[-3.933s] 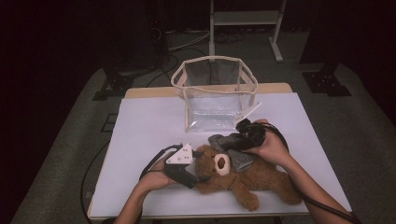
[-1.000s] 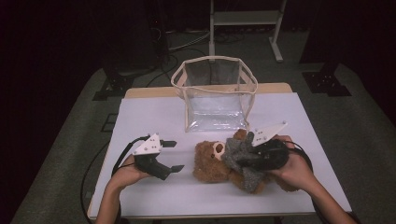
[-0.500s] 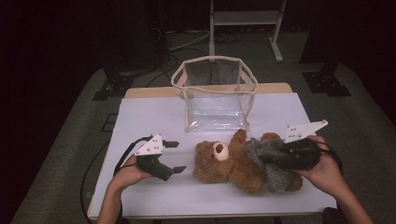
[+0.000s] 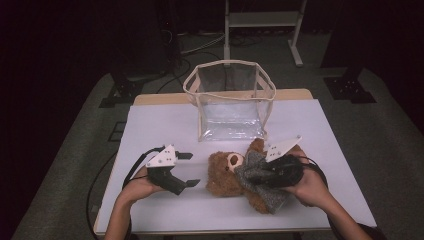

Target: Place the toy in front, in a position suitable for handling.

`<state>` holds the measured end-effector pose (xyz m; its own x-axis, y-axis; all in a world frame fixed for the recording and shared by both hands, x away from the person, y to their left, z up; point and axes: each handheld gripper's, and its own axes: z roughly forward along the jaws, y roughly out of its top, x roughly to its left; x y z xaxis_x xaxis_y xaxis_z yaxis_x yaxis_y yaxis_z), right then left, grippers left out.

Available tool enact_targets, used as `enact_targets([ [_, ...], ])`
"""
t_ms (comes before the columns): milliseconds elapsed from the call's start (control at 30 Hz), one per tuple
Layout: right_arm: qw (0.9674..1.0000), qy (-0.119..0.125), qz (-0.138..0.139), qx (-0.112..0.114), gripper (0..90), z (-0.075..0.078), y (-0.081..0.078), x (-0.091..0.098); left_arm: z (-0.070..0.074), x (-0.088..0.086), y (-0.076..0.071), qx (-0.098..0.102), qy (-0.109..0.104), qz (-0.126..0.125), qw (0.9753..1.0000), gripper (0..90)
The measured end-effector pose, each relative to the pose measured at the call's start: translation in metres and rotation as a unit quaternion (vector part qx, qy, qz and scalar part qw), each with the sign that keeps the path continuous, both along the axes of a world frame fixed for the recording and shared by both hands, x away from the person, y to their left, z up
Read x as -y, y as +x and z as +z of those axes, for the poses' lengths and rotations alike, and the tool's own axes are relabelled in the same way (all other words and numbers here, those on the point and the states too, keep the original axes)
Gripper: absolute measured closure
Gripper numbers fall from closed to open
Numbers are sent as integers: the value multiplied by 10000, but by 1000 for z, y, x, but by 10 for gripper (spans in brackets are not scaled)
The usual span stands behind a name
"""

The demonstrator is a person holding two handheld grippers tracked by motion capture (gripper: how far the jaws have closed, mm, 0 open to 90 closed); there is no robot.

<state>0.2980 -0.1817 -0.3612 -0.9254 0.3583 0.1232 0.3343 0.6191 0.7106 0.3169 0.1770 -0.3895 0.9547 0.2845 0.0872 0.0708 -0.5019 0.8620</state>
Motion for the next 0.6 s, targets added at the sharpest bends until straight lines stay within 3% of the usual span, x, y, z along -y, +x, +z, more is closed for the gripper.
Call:
enact_targets([
  [167, 9998, 142, -119, 36, 741, 10, 0, 16, 0, -1, 0, -30, -53, 2, 10000, 134],
  [233, 9991, 228, -316, 172, 741, 21, 5, 30, -1, 0, 1, -49, -39, 6, 10000, 134],
  [367, 9983, 266, -460, 222, 740, 28, 17, 37, -1, 2, 1, -40, -3, -34, 10000, 132],
  [467, 9980, 188, -598, 34, 740, 18, 37, 38, -1, 6, 0, -58, -11, -54, 10000, 128],
  [600, 9983, 223, -530, -102, 739, 7, 37, 33, -1, 7, 1, -67, -16, -57, 10000, 126],
])
